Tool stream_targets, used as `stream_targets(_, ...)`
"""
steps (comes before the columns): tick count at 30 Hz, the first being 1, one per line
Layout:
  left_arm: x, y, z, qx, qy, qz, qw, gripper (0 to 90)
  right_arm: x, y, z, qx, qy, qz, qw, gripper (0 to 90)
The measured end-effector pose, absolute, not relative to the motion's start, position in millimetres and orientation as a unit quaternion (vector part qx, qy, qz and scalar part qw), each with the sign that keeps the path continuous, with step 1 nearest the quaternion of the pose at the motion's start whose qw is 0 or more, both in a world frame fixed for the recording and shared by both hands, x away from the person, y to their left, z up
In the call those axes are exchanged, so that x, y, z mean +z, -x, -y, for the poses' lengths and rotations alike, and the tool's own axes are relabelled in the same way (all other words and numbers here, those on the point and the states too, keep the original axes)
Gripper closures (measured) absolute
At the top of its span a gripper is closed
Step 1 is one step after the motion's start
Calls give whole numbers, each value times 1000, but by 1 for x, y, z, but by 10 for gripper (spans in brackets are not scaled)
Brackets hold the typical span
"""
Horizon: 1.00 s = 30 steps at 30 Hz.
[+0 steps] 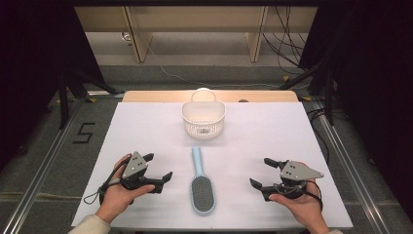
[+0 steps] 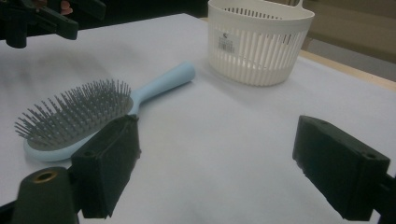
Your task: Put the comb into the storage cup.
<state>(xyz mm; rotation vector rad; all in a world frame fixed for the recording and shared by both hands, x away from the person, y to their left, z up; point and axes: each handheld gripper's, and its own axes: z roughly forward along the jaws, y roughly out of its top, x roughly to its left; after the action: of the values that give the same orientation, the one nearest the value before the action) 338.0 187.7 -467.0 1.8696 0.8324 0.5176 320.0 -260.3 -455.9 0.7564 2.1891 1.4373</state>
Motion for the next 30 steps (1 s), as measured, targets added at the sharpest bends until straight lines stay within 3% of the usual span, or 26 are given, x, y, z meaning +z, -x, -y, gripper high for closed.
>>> stream_targets(6, -464, -340, -183, 214, -769, -336, 501, 176, -456, -320, 260, 516, -271, -786, 207, 157)
stream_targets(11, -455, -346, -175, 191, -772, -301, 527, 550, -456, -321, 259, 515, -275, -785, 206, 157)
stream_targets(12, -451, -352, -167, 191, -786, -278, 517, 645, -456, -321, 259, 515, -277, -784, 206, 157)
stream_targets(16, -450, -370, -141, 197, -814, -282, 469, 873, -456, -321, 260, 516, -278, -783, 206, 158)
stream_targets(30, -468, -430, -66, 150, -876, -276, 366, 900, -456, -321, 261, 521, -278, -781, 202, 160)
